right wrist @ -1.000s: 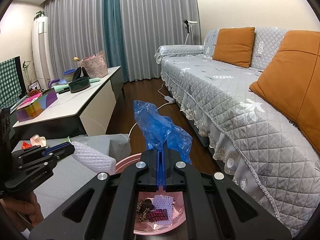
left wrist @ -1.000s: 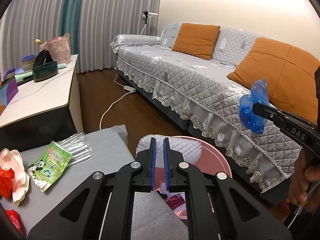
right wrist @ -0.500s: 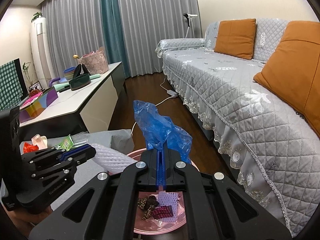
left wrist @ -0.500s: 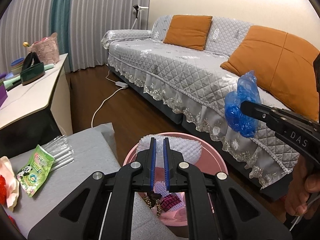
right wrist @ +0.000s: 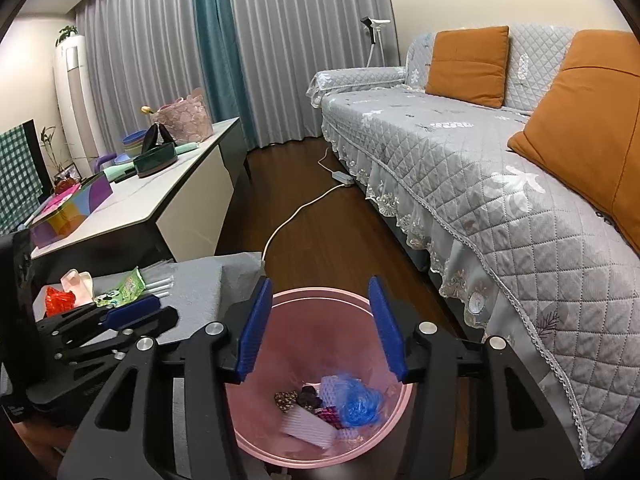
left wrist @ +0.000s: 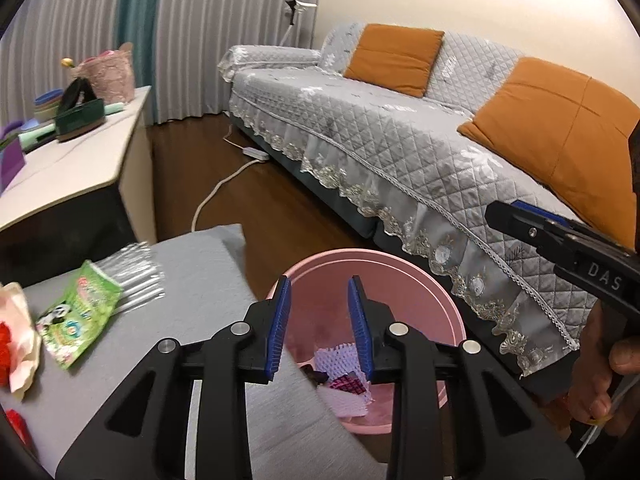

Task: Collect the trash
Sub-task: 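Open both tools over the pink bin to drop the held items, then move both tools back over the table toward the remaining trash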

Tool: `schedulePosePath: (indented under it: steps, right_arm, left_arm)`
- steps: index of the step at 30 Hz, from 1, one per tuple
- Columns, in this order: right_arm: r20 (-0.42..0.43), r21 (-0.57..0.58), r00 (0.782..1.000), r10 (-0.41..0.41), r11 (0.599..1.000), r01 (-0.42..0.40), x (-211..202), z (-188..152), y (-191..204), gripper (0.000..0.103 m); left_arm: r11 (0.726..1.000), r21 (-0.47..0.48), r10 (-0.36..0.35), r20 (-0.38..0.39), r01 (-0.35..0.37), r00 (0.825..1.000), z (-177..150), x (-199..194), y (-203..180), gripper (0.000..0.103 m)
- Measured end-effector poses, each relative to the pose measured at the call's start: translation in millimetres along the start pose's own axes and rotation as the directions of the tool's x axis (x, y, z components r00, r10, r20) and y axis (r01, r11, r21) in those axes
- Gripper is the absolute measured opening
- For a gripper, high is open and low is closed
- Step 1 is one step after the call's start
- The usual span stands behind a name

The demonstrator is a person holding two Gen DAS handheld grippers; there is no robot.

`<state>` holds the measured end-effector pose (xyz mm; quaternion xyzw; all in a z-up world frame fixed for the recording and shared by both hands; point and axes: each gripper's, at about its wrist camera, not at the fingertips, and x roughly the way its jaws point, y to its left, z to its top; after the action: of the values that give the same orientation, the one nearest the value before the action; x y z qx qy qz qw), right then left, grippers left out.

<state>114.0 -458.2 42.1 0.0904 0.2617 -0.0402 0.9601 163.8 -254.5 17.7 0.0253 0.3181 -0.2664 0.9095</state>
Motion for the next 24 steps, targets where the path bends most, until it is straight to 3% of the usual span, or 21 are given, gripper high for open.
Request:
schedulePosePath:
  steps: [12,17,22,24]
  right_arm:
    - [0.037,-0.073,0.995,0.092,0.993,-0.089,-11,0,58,0.051]
    - [0.050,-0.069,0.986,0.162,0.985,-0.158,-14,0,88,0.049]
    - [0.034,-0.083,0.975,0.217,0.973,-0.214,-8,-4,119,0.039]
    - [0.023,-0.088,0.972,0.234,0.969,-0.231,-5,-6,131,0.037]
  left_arm:
    - [0.990,-0.042,0.139,0.071,-0.136,0.988,-24,-91,66,0.030]
    - [0.966,-0.105,0.246,0.063,-0.238,0.967,-49,-122,114,0.030]
    - [0.931,-0.160,0.341,0.058,-0.328,0.938,-68,-144,154,0.031]
    - [0.918,-0.188,0.366,0.056,-0.350,0.929,-78,-152,167,0.038]
